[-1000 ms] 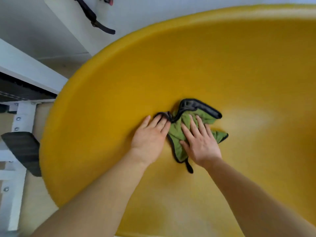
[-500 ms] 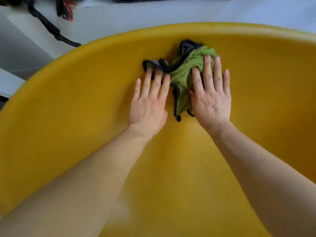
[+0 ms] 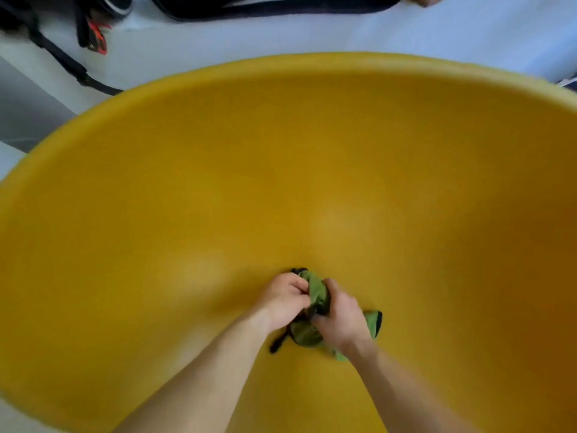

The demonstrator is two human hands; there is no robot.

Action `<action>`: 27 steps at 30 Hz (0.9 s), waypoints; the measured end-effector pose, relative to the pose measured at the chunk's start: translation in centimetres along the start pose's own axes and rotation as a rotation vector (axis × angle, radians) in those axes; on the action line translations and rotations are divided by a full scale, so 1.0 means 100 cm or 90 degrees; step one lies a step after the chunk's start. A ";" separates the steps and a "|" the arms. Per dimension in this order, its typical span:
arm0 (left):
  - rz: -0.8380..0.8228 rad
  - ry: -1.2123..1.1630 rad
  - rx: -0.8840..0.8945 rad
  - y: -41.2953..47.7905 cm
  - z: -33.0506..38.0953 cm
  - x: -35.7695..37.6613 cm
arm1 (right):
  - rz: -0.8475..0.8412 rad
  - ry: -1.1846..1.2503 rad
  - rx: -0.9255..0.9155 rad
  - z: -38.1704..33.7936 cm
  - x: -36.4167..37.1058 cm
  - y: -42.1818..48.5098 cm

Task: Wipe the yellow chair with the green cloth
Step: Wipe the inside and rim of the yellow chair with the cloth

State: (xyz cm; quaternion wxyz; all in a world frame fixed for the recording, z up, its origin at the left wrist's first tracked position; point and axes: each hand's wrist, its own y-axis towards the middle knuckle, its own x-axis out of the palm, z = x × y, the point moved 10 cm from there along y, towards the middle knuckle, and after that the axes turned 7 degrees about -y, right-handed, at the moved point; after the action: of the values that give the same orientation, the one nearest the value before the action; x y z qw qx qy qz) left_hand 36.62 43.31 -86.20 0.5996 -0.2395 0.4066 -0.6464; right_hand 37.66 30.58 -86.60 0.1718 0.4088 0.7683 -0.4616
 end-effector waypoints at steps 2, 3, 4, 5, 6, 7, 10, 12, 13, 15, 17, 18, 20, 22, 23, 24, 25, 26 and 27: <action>0.002 -0.130 0.064 -0.017 0.056 -0.010 | 0.104 0.243 0.032 -0.010 -0.068 -0.005; 0.025 -0.162 0.120 -0.026 0.093 -0.021 | 0.185 0.296 0.028 -0.017 -0.112 -0.010; 0.073 -0.145 0.193 -0.037 0.133 -0.038 | 0.267 0.307 0.001 -0.027 -0.159 -0.016; 0.152 -0.069 0.278 -0.050 0.173 -0.059 | 0.342 0.295 -0.043 -0.042 -0.206 -0.024; 0.256 0.040 0.368 -0.066 0.212 -0.081 | 0.415 0.256 -0.091 -0.058 -0.251 -0.030; 0.370 0.157 0.451 -0.087 0.248 -0.101 | 0.476 0.212 -0.138 -0.073 -0.291 -0.034; 0.621 0.410 0.516 -0.120 0.306 -0.145 | 0.566 -0.052 -0.159 -0.107 -0.365 -0.019; 0.650 0.492 0.398 -0.105 0.302 -0.174 | 0.497 -0.274 -0.098 -0.119 -0.370 0.018; 0.647 0.512 0.327 -0.095 0.291 -0.190 | 0.445 -0.348 -0.068 -0.124 -0.362 0.037; 0.638 0.519 0.257 -0.084 0.265 -0.218 | 0.394 -0.418 -0.041 -0.141 -0.343 0.063; 0.620 0.498 0.318 -0.083 0.254 -0.232 | 0.404 -0.428 -0.056 -0.176 -0.325 0.078; 0.610 0.479 0.364 -0.084 0.253 -0.236 | 0.409 -0.429 -0.078 -0.200 -0.312 0.083; 0.597 0.419 0.413 -0.086 0.252 -0.241 | 0.412 -0.431 -0.155 -0.257 -0.273 0.087; 0.594 0.338 0.413 -0.088 0.248 -0.248 | 0.392 -0.438 -0.248 -0.312 -0.225 0.088; 0.592 0.294 0.400 -0.089 0.243 -0.253 | 0.373 -0.442 -0.288 -0.333 -0.205 0.087; 0.589 0.260 0.391 -0.090 0.238 -0.258 | 0.353 -0.443 -0.319 -0.346 -0.193 0.088; 0.586 0.251 0.393 -0.091 0.236 -0.261 | 0.333 -0.450 -0.342 -0.348 -0.189 0.089; 0.583 0.267 0.403 -0.092 0.235 -0.260 | 0.332 -0.472 -0.363 -0.342 -0.194 0.090; 0.580 0.299 0.414 -0.092 0.236 -0.258 | 0.349 -0.504 -0.377 -0.330 -0.203 0.090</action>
State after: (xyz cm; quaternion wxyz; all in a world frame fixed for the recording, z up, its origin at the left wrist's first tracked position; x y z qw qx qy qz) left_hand 54.37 62.22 -61.02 0.7525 0.3032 0.3716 -0.4513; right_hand 60.80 51.22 -61.66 0.6680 0.3236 0.6075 -0.2829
